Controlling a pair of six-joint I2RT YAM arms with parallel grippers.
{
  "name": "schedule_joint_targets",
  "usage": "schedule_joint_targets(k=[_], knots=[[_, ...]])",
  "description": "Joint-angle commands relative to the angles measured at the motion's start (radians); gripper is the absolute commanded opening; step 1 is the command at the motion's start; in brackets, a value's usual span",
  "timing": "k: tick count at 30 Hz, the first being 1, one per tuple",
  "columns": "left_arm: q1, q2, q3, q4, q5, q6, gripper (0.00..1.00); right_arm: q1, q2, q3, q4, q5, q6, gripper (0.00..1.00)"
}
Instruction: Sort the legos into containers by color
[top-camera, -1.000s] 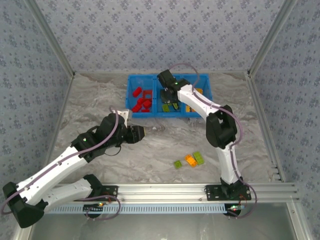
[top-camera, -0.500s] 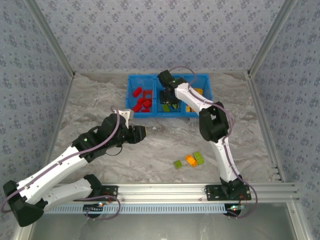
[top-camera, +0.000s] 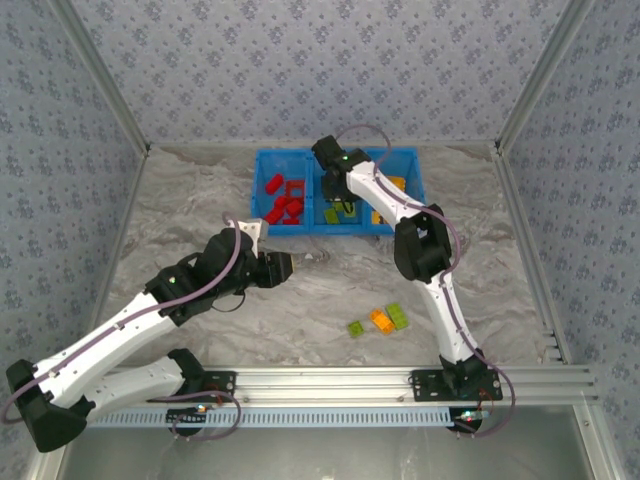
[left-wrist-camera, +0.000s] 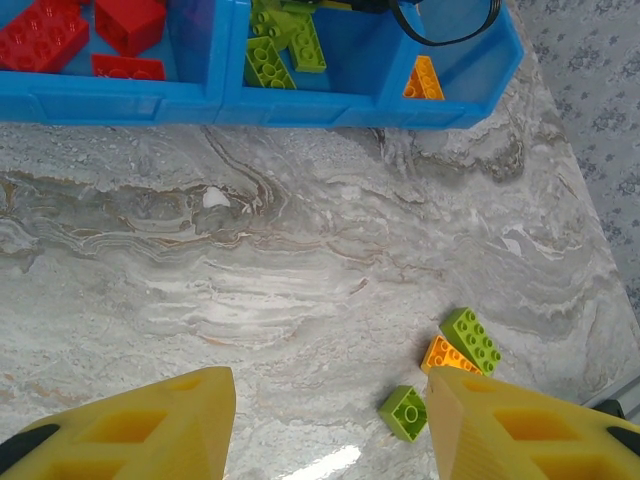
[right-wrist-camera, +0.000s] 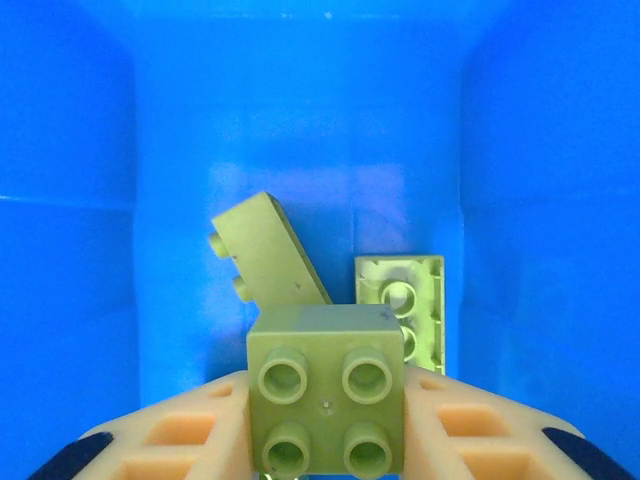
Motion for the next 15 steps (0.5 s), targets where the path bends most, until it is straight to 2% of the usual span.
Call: schedule_joint_targets(k=[1,9,15], knots=[[-0.011,0.005,0.046,0.004,-0.014,0.001,0.54,0.015,0.033,0.040,-0.023,0.015,-0.029,0.36],[-0.019,0.008,0.044,0.006,-0.018,0.000,0.54,-0.018,0.066,0.111,-0.023,0.056,-0.024,0.37],[-0.059,0.039,0.045,0.089,-0.008,0.026,0.54,-0.036,0.158,0.221,-0.034,0.056,-0.052,0.37]])
